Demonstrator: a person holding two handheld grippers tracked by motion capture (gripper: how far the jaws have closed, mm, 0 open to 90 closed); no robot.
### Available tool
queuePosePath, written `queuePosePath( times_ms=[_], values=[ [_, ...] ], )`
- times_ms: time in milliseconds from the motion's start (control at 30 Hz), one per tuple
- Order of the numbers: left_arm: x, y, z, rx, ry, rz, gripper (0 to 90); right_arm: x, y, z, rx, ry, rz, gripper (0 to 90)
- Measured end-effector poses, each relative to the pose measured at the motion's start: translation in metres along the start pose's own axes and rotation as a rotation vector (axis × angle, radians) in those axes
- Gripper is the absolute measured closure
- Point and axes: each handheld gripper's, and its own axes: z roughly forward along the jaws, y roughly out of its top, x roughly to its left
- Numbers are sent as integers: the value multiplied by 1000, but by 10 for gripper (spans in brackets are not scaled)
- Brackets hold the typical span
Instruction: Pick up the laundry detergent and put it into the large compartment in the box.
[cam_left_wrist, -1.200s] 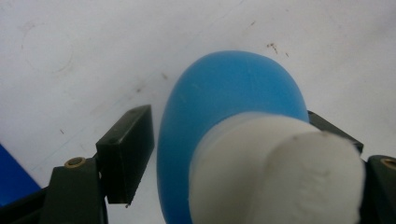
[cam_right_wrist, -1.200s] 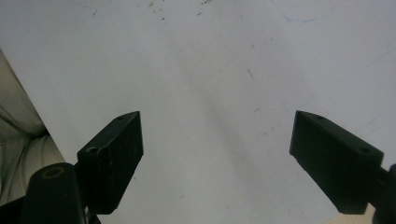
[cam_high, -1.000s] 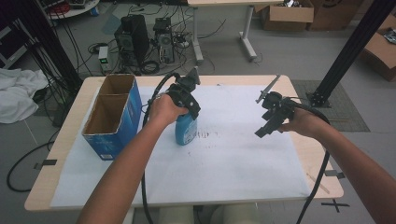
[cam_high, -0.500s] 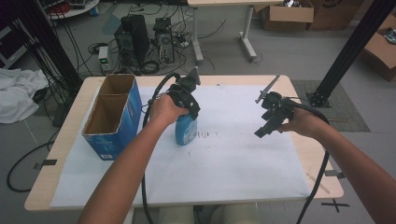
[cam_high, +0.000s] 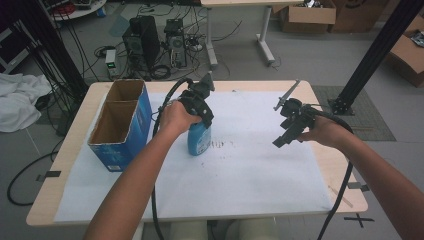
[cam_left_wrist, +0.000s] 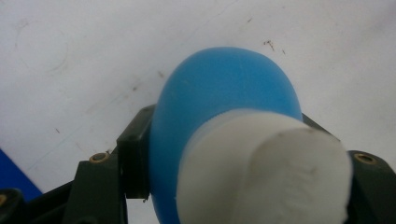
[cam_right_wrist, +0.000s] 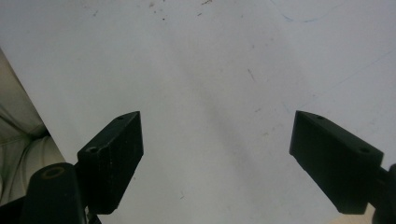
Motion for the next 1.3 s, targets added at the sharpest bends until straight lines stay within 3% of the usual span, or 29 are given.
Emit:
queuePosePath(
  times_ms=[267,533,933,1300],
  values=[
    [0,1,-1,10,2,-3,376,0,1,1,0,2,-3,175],
    [5,-3,-15,0,-4,-30,377,0,0,-1,1,1,-2,175],
    [6,-7,-68,-58,18,-63,378,4,-1,-3,-6,-1,-8,177],
    [12,-10,-126,-98,57,-131,378,7,1,-2,-3,-1,-17,177]
  ],
)
